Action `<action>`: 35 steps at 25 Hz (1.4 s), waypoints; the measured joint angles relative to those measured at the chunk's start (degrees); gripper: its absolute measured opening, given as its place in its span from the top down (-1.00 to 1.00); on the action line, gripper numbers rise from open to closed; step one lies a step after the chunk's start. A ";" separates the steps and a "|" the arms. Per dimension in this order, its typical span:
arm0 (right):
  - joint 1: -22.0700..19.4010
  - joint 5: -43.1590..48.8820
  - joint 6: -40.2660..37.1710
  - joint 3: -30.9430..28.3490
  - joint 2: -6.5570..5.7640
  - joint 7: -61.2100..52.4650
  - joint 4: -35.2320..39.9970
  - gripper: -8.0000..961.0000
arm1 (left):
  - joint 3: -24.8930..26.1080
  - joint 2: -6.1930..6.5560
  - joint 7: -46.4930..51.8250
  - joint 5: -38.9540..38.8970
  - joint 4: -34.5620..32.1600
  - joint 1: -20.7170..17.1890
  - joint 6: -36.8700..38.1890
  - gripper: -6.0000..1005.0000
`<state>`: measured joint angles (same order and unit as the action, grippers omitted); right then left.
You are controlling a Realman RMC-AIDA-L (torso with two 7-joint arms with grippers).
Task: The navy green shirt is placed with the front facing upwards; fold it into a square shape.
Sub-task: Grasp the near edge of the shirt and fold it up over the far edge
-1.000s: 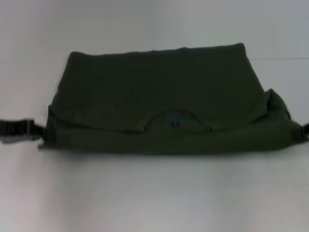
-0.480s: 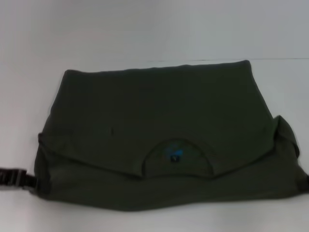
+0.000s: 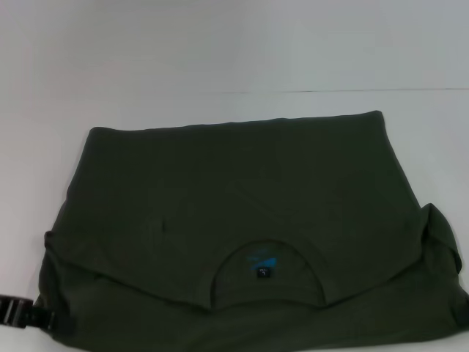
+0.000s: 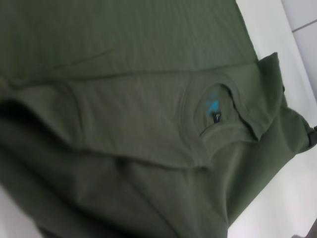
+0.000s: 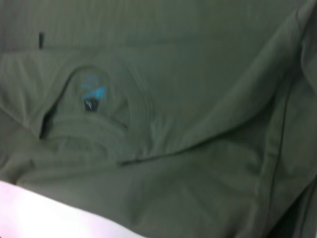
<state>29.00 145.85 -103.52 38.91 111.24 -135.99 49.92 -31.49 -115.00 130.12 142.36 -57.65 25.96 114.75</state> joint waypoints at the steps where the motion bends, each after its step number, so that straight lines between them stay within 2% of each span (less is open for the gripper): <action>1: 0.17 -0.17 0.42 -0.99 -0.07 0.16 0.01 0.91 | 0.55 0.13 0.05 -0.04 0.04 0.37 -0.22 0.99; 5: 2.22 -0.76 3.36 -7.63 -0.40 0.45 -0.04 0.90 | 4.19 1.50 2.36 0.04 1.47 3.51 -3.62 0.99; 7: 3.32 -1.37 6.20 -9.87 -0.37 0.01 -0.33 0.90 | 4.10 2.07 5.01 0.16 2.39 5.03 -6.94 0.99; 14: 7.16 -6.89 19.52 -11.53 0.07 -2.14 -5.14 0.90 | -1.61 3.19 12.52 0.30 6.43 11.22 -19.06 0.99; 20: 11.07 -9.03 32.02 -10.82 1.12 -2.50 -8.17 0.90 | -5.22 4.22 17.07 2.60 9.93 16.26 -29.63 0.99; 24: 13.13 -9.31 41.52 -9.53 1.93 -2.52 -10.99 0.90 | -5.84 4.01 17.68 3.08 11.46 18.05 -35.70 0.99; 29: 14.48 -9.49 52.18 -8.49 3.33 -2.52 -13.20 0.90 | -5.89 2.67 17.87 3.13 12.30 18.49 -44.51 0.99; 32: 15.27 -9.50 57.56 -8.22 4.14 -2.21 -14.61 0.90 | -5.92 2.48 17.97 3.12 13.57 18.62 -48.09 0.99; 35: 16.23 -9.50 61.02 -6.72 4.41 -1.96 -15.94 0.90 | -5.94 2.49 18.07 3.12 14.88 19.05 -50.16 0.99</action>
<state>45.23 136.35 -42.50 32.19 115.65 -137.95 33.98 -37.43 -112.50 148.20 145.48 -42.77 45.00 64.59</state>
